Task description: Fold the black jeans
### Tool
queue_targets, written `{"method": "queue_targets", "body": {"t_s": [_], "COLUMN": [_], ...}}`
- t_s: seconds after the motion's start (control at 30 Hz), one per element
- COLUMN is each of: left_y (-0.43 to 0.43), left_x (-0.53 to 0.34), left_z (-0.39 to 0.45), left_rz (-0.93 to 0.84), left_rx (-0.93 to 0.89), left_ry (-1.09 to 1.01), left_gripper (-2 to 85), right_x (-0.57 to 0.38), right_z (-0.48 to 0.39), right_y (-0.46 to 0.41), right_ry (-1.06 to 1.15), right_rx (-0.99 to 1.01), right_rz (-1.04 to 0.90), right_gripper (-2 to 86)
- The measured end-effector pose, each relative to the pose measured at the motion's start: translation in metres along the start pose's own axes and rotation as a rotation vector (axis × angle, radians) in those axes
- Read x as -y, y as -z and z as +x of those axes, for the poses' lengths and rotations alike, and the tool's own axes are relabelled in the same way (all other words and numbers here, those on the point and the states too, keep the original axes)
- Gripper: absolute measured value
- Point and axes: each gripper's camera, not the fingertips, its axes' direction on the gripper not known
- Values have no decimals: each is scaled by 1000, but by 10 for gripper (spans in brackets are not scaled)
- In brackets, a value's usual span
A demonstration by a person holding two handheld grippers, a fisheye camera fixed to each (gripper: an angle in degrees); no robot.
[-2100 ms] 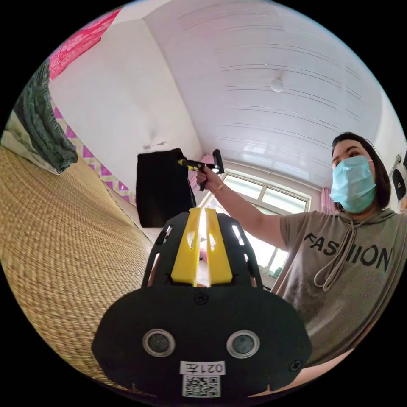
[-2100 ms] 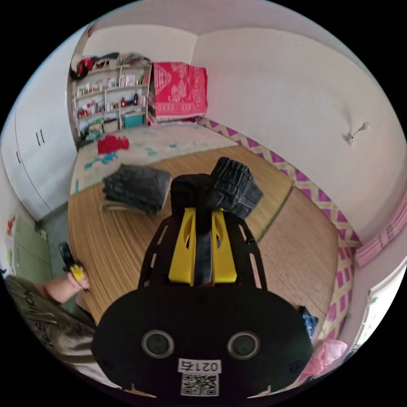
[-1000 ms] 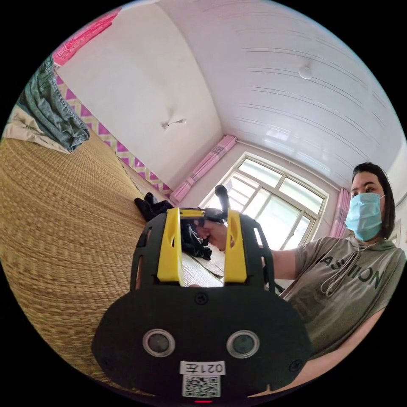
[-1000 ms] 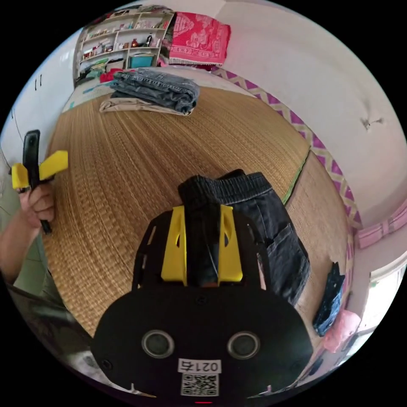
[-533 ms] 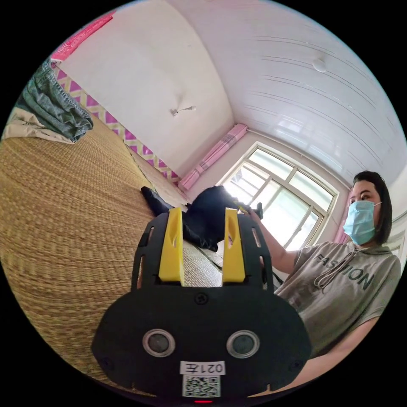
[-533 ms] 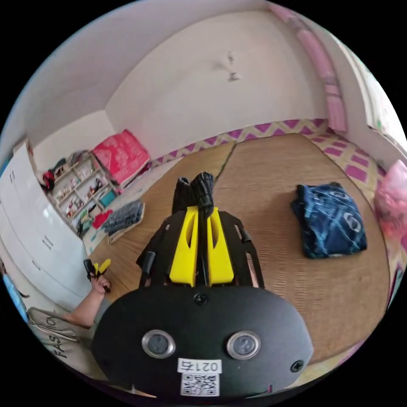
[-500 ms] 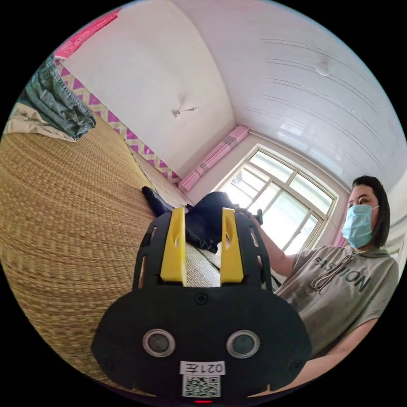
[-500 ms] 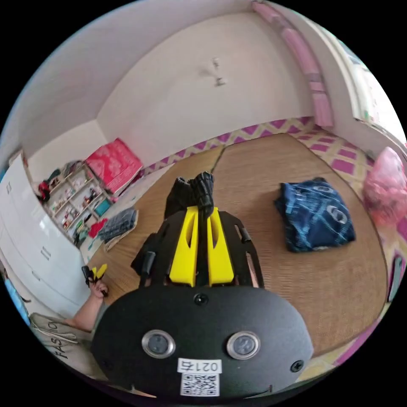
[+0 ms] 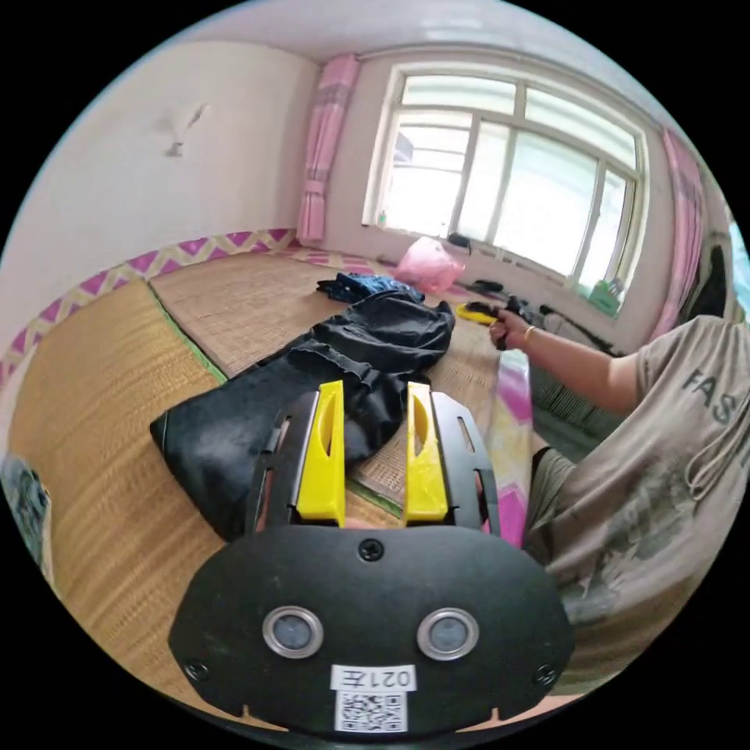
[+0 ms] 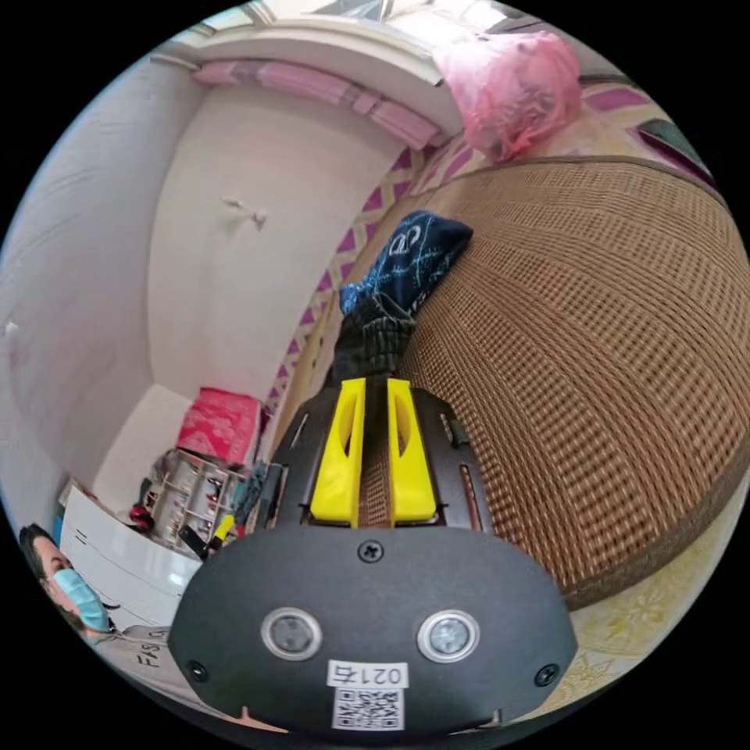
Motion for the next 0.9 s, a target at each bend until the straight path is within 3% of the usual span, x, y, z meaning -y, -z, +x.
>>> {"method": "queue_targets", "body": {"t_s": [0.13,0.3,0.47,0.63,0.73,0.9], "left_y": [-70,-149,-157,-111,-36,184], "left_x": [44,63,65,62,46,-43], "left_z": [2,1,9,-44,-93,-167], "left_rz": [-138,-362,-400,-243,-11,452], "left_rx": [46,86,132,37,-13,94], "left_ry": [-30,-118,-190,51,260,556], "left_gripper": [111,113,100,29,9,-7], "right_x": [-17,-31,-42,-42,-46,-49], "right_z": [19,30,0,3,-4,-14], "right_y": [51,63,52,52,52,51], "right_ry": [4,104,245,201,205,188], "right_rx": [55,103,-13,-5,-20,-44], "right_rz": [123,56,-12,-38,-41,-54], "right_gripper": [21,5,0,-3,-5,-6]}}
